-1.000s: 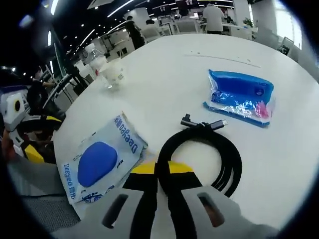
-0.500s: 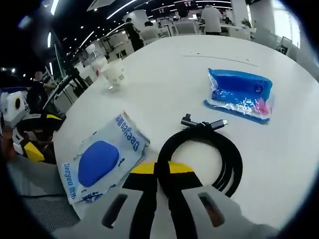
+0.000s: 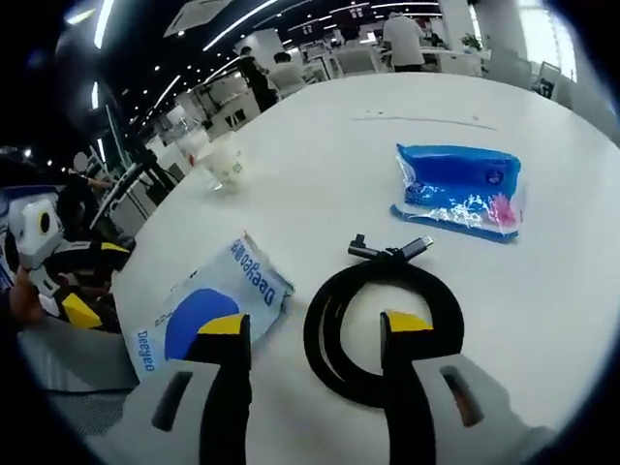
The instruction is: Arrange the tabletop items into an orderly group along one side of the table until the central work area is clear of visible clutter.
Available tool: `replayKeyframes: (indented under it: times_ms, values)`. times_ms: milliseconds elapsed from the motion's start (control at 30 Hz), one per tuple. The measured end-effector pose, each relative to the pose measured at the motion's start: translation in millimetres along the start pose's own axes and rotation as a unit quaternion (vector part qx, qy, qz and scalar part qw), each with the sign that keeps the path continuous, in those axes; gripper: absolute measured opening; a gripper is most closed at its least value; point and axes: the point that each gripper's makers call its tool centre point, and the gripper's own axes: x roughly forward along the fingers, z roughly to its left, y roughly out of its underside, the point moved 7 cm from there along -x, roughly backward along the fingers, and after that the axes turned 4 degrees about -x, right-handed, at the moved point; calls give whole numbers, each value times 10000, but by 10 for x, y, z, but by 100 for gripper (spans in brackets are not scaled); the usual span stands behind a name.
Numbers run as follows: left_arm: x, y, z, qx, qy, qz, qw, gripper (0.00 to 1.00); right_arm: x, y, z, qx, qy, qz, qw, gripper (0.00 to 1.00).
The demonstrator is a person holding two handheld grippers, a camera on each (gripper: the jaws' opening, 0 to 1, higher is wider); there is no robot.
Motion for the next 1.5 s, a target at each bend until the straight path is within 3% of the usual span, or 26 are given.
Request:
replayKeyframes:
  times_ms: [800,1233,1500]
  values:
    - [10,15,17,-59,-19,41,10000,77,-129,-59,-73,-142,-108,-48,9998,61]
    - [10,33,24,-90,-15,65,9999,77,-164,16,-73,-61,-182,17,9998,61]
    - [0,29,3,-185,37,40,9998,77,-133,-131,-61,-150,-216,-54,9996,60]
